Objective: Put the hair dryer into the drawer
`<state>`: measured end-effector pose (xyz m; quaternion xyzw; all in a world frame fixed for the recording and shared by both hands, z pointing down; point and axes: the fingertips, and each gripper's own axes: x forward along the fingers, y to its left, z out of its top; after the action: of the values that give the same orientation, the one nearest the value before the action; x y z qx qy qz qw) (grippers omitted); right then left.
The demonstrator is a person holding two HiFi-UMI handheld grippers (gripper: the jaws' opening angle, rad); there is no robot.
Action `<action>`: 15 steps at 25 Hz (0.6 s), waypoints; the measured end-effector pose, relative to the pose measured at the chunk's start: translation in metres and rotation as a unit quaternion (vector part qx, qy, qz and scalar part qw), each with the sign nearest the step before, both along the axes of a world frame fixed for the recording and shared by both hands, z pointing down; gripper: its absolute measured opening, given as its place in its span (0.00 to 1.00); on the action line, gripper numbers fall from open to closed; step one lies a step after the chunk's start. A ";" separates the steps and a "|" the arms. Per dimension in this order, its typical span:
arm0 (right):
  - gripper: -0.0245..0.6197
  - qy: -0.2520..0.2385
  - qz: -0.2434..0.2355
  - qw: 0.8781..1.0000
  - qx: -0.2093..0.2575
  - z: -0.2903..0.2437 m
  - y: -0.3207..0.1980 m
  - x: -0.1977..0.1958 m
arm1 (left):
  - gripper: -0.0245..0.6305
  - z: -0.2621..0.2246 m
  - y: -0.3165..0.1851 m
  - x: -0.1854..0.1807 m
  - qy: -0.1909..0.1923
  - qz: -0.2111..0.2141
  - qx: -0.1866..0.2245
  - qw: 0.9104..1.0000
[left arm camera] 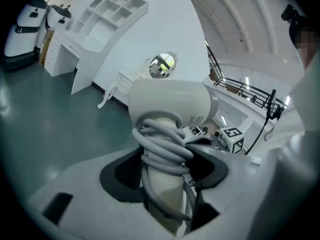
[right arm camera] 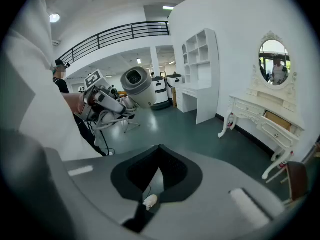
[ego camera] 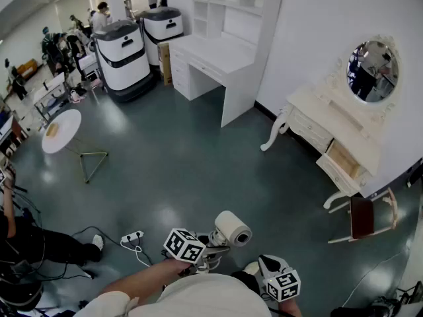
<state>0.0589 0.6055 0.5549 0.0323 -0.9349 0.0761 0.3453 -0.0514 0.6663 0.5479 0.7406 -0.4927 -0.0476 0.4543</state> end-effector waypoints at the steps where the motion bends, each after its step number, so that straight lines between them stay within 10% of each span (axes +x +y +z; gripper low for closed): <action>1: 0.04 0.000 -0.005 1.000 0.000 0.002 0.000 -0.005 | 0.43 0.002 0.002 -0.007 -0.001 -0.005 -0.003 1.000; 15: 0.04 -0.021 0.048 0.999 -0.009 -0.002 -0.095 0.034 | 0.43 -0.013 -0.108 0.037 -0.014 0.039 -0.001 0.999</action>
<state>0.0928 0.5109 0.5533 0.0720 -0.9387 0.1018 0.3215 -0.0145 0.5588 0.5348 0.7598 -0.4694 -0.0190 0.4494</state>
